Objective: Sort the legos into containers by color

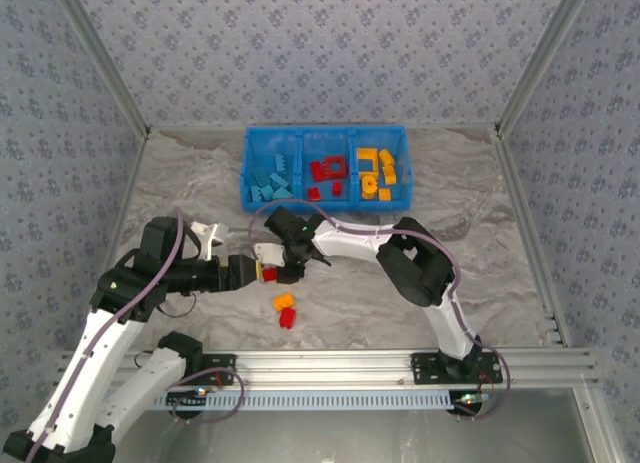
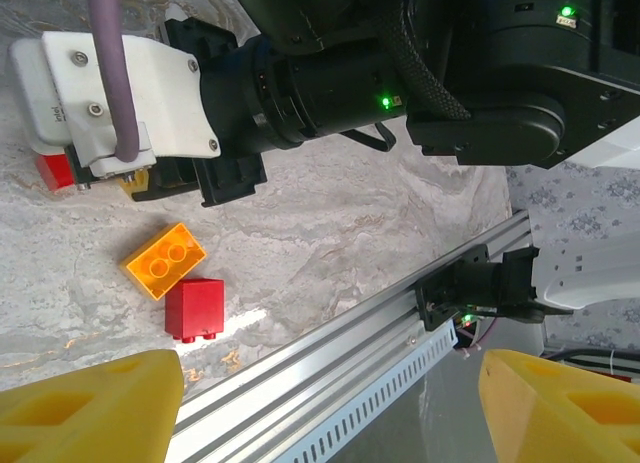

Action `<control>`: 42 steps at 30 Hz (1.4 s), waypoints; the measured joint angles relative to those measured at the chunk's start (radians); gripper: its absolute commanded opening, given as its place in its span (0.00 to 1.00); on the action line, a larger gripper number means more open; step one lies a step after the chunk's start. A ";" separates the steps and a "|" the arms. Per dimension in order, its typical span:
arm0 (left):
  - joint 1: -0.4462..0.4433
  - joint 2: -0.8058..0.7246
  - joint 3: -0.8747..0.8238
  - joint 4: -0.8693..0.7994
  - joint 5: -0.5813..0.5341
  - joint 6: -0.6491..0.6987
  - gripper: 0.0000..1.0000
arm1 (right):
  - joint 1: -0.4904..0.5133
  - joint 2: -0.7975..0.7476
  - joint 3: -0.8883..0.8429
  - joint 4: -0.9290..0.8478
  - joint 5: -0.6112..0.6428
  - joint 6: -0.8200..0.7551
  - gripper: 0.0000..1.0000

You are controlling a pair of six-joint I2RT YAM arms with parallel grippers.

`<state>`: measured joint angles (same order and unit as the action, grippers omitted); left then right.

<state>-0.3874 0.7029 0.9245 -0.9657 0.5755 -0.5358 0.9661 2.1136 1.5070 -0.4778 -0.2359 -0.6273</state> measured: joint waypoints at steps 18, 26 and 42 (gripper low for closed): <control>0.000 -0.073 -0.004 -0.019 -0.151 -0.068 0.76 | -0.045 -0.116 -0.165 0.156 -0.007 0.210 0.07; 0.000 -0.065 -0.005 -0.031 -0.231 -0.092 0.76 | -0.114 -0.350 -0.281 0.248 0.078 0.358 0.07; -0.103 0.299 0.137 0.290 -0.473 -0.121 0.73 | -0.335 -0.194 0.107 0.027 0.379 0.799 0.10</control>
<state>-0.4904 1.0019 1.0618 -0.6758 0.1024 -0.6563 0.6308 1.9198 1.6138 -0.4507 0.1432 0.1719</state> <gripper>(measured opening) 0.738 0.226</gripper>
